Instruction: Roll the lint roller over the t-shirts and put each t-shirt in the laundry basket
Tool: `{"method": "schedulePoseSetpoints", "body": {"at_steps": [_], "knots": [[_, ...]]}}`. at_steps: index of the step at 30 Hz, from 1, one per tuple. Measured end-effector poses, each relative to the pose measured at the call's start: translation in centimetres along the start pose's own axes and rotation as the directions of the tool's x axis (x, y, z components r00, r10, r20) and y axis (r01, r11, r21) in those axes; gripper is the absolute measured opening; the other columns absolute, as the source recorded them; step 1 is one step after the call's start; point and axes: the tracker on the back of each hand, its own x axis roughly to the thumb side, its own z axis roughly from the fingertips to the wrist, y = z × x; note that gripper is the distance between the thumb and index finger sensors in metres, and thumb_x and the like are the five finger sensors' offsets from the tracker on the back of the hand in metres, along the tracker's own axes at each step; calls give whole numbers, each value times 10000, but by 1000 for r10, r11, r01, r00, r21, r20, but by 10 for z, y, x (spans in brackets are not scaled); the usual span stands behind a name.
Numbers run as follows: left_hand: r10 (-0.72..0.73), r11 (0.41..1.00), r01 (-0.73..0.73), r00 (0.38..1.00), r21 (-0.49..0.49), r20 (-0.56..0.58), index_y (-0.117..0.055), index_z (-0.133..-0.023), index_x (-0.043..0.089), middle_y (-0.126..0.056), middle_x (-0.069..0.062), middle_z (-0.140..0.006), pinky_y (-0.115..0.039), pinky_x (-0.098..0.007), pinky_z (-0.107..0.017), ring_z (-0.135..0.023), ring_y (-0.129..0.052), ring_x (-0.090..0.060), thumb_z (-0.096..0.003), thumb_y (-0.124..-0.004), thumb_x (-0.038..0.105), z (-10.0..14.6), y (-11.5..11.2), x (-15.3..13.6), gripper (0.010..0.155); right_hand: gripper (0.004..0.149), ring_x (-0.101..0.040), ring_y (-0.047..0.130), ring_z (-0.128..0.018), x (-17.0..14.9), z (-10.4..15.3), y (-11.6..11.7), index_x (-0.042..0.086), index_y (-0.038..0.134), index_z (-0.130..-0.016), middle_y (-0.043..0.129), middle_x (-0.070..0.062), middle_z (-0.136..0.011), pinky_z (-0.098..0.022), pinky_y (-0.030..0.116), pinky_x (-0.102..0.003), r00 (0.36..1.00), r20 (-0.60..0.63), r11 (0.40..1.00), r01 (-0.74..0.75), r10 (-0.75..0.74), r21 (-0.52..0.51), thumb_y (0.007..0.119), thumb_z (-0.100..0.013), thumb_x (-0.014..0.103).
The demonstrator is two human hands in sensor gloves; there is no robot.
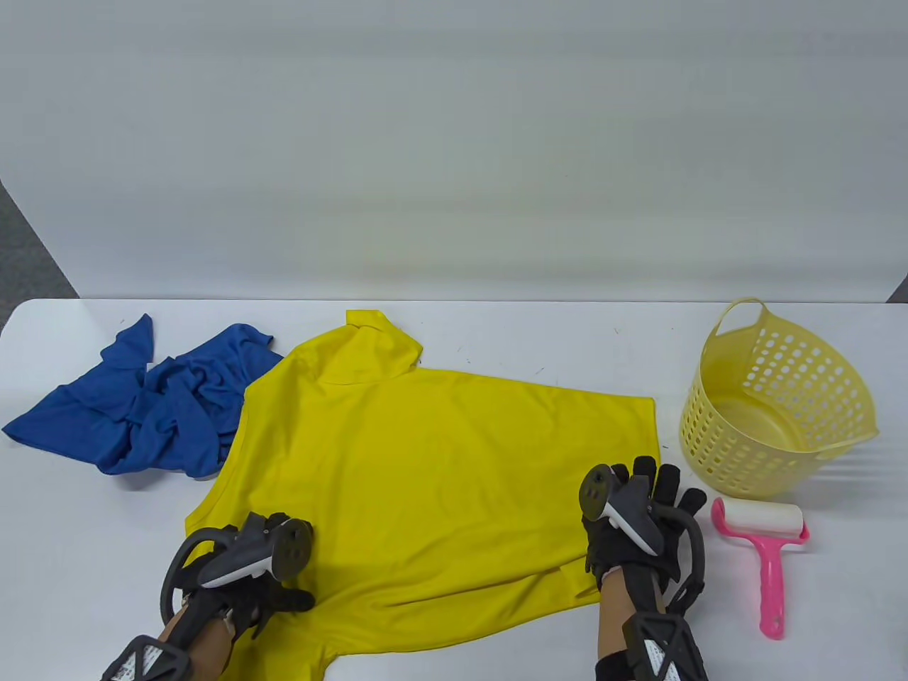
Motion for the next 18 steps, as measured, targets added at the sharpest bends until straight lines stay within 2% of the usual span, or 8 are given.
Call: {"method": "schedulePoseSetpoints", "body": {"at_steps": [1, 2, 4, 5, 10, 12, 14, 18], "knots": [[-5, 1000, 5, 1000, 4, 1, -294, -1134, 339, -375, -111, -1211, -474, -672, -781, -1136, -480, -403, -367, -727, 700, 0, 0, 0, 952, 648, -481, 882, -734, 5, 2, -9, 104, 628, -953, 896, -213, -859, -547, 563, -723, 996, 5, 996, 85, -85, -37, 681, -435, 491], [-14, 1000, 14, 1000, 6, 3, -288, -1134, 337, -370, -110, -1211, -474, -670, -781, -1135, -480, -402, -368, -716, 703, 0, -1, 0, 951, 636, -462, 972, -613, 11, 4, -12, 64, 693, -920, 999, -206, -735, -517, 647, -677, 976, -39, 971, 219, -216, 98, 671, -445, 486], [-9, 1000, 9, 1000, 5, 7, -278, -1135, 337, -361, -112, -1211, -471, -670, -782, -1136, -467, -405, -372, -707, 705, 0, -2, -1, 949, 710, -560, 861, -700, 25, 9, -6, -16, 533, -995, 906, -307, -822, -563, 542, -734, 931, -141, 813, 364, -338, 454, 637, -502, 484], [-3, 1000, 3, 1000, 2, 9, -278, -1134, 338, -357, -116, -1210, -467, -668, -784, -1135, -465, -403, -373, -710, 704, 0, -2, -1, 949, 743, -560, 850, -727, 28, 9, -1, -17, 497, -993, 885, -301, -853, -558, 555, -736, 941, -113, 806, 331, -318, 491, 626, -489, 513], [7, 1000, -7, 1000, -2, 27, -259, -1135, 340, -334, -113, -1216, -458, -673, -785, -1141, -438, -409, -367, -708, 717, -1, -3, 1, 966, 805, -576, 584, -906, 20, -1, 22, 32, 357, -1015, 645, -247, -997, -560, 286, -818, 965, -63, 849, 254, -255, 464, 636, -467, 552], [-2, 1000, 2, 1000, 0, 20, -233, -1136, 328, -307, -123, -1218, -452, -673, -787, -1141, -419, -420, -370, -676, 725, -3, -4, 4, 971, 791, -589, 242, -954, 13, -2, 42, 143, 234, -1014, 297, -165, -1081, -555, 141, -795, 962, -81, 797, 262, -262, 545, 635, -467, 550], [-19, 1000, 19, 1000, 1, 12, -213, -1133, 322, -297, -128, -1217, -447, -672, -789, -1142, -413, -424, -372, -648, 727, -4, -5, 7, 966, 833, -512, 35, -936, 0, -3, 55, 218, 27, -947, -65, -146, -999, -563, 55, -761, 954, -103, 746, 284, -280, 602, 623, -470, 549], [-6, 1000, 6, 1000, 11, 7, -201, -1134, 312, -282, -133, -1218, -440, -672, -791, -1143, -400, -428, -389, -613, 719, -6, -6, 8, 944, 899, -555, 401, -961, -22, 4, 28, 180, 105, -980, 232, -267, -1080, -590, 219, -801, 971, -159, 858, 234, -181, 457, 721, -439, 550]]}}
